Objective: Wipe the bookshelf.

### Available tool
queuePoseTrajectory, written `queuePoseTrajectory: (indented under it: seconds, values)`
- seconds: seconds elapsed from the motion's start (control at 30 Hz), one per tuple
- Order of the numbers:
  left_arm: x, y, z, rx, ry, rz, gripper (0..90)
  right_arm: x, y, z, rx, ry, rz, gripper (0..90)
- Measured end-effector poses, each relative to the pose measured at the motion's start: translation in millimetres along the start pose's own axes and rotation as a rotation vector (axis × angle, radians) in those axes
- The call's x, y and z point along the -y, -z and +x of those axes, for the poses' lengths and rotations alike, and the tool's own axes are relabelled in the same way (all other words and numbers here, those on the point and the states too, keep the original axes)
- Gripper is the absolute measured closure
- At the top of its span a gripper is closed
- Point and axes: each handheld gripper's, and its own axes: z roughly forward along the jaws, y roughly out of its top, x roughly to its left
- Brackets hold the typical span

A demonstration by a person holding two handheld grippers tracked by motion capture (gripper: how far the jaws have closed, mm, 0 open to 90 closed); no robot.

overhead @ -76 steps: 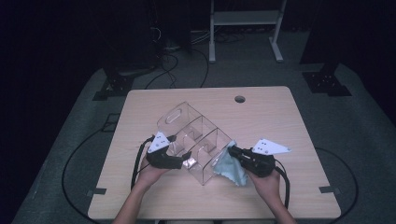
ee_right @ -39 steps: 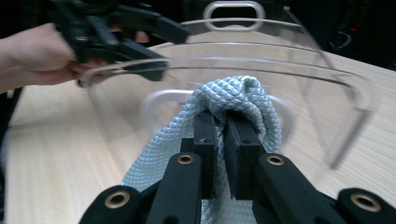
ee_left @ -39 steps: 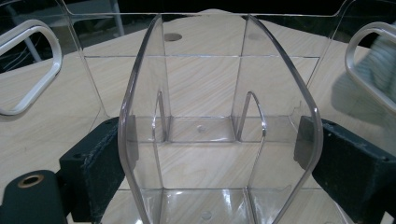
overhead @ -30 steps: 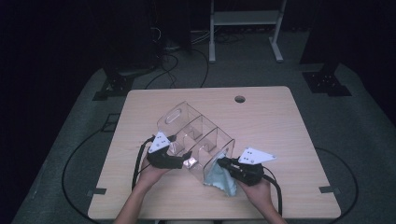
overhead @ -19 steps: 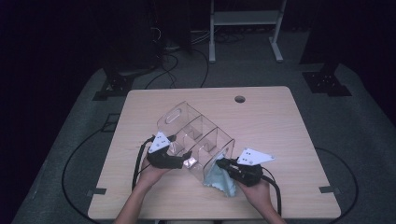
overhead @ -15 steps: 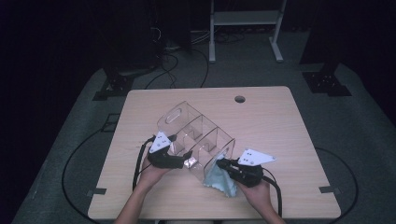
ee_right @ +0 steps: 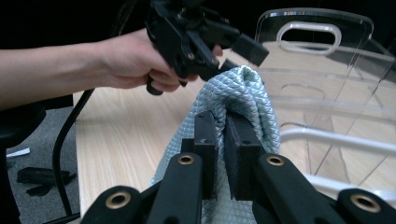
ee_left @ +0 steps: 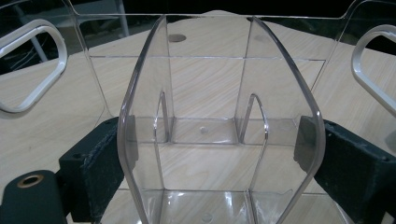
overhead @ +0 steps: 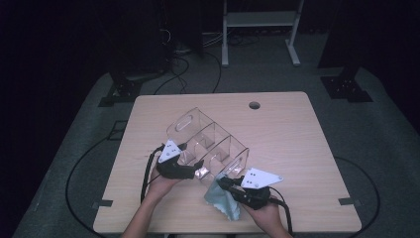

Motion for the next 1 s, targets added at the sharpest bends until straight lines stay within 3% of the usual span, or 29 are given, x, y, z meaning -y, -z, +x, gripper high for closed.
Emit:
queuePoseTrajectory:
  seconds: [0.17, 0.3, 0.37, 0.47, 0.57, 0.7, 0.93, 1.0]
  values:
    - [-0.9, -0.5, -1.6, 0.001, 0.002, 0.005, 9.4, -10.6, 10.3, -8.3, 0.039, 0.007, -0.025, 83.5]
    - [-1.8, -1.5, -3.0, -0.002, -0.007, 0.004, 9.4, -17.6, 20.3, -18.7, 0.088, -0.024, -0.064, 83.5]
    - [-2.0, -2.4, -4.7, -0.003, -0.005, 0.001, 9.4, -22.0, 20.9, -17.6, 0.074, -0.026, -0.073, 83.4]
    - [-2.3, -2.8, -5.1, 0.002, -0.008, 0.002, 9.4, -30.0, 12.5, -3.6, 0.020, 0.014, -0.063, 83.5]
    - [-1.6, -2.0, -4.3, 0.005, -0.005, 0.004, 9.5, -32.9, 7.3, 0.1, 0.021, 0.043, -0.038, 83.5]
    - [-1.7, -2.4, -4.7, 0.007, -0.005, -0.001, 9.5, -32.0, 16.0, -21.3, 0.086, 0.005, -0.046, 83.5]
    - [-2.1, -2.6, -4.7, 0.006, -0.008, 0.000, 9.4, -19.6, 36.0, -77.3, 0.236, -0.101, -0.042, 83.5]
    - [-2.0, -2.7, -4.7, 0.006, -0.008, -0.001, 9.4, -14.8, 40.0, -89.5, 0.258, -0.135, -0.044, 83.4]
